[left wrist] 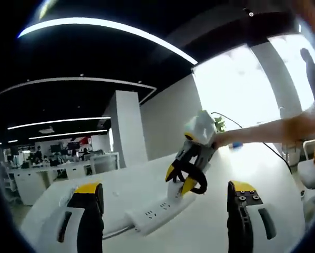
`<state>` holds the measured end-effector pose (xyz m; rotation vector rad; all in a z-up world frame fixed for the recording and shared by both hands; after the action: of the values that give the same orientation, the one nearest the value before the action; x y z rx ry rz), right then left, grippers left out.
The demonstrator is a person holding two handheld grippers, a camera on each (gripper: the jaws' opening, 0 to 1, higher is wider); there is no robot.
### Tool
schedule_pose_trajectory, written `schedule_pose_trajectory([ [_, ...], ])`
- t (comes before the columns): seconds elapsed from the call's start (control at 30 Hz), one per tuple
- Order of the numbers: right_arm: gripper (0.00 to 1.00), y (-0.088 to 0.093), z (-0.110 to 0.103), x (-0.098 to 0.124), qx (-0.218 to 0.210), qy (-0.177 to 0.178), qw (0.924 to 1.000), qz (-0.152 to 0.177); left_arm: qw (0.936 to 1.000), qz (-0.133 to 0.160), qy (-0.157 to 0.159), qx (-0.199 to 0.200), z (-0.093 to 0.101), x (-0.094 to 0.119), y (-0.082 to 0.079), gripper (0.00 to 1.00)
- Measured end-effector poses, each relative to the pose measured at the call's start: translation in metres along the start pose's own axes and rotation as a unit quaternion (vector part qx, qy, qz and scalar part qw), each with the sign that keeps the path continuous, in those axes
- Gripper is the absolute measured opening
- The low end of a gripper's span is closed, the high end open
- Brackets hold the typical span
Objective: Straighten the power strip on the desk, plug the charger into it
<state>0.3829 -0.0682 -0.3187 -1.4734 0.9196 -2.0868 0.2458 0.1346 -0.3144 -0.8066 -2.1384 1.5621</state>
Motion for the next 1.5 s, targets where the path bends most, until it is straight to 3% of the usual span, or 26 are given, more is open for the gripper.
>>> schedule_pose_trajectory([
  [0.2, 0.36, -0.001, 0.003, 0.013, -0.009, 0.003, 0.9998, 0.019, 0.9999, -0.008, 0.0, 0.01, 0.001, 0.003, 0.009, 0.99],
  [0.37, 0.36, 0.0, 0.003, 0.019, -0.018, 0.001, 0.9994, 0.031, 0.9997, 0.002, -0.002, 0.025, 0.007, 0.009, 0.012, 0.99],
  [0.97, 0.36, 0.002, 0.012, 0.05, -0.039, 0.011, 0.9955, 0.085, 0.9992, 0.018, -0.025, 0.026, 0.02, 0.031, 0.001, 0.99],
  [1.3, 0.48, 0.011, 0.004, 0.067, -0.051, 0.035, 0.9908, 0.121, 0.9994, 0.0, -0.026, 0.023, 0.025, 0.034, -0.001, 0.99],
  [1.5, 0.57, 0.02, 0.001, 0.076, -0.073, 0.05, 0.9853, 0.146, 0.9993, 0.003, -0.028, 0.025, 0.027, 0.036, -0.004, 0.99],
])
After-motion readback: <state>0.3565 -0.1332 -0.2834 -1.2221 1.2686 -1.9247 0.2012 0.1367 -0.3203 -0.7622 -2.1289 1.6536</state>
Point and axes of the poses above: the point that each gripper's makers call its tool centre point, and the gripper's own axes: x roughly backward along the fingers, z roughly to its right, y roughly out of its underside, the point moved 8 cm from there along x, roughly backward along the fingers, and after that the axes turned 12 degrees about -x, right-handed, at the moved point
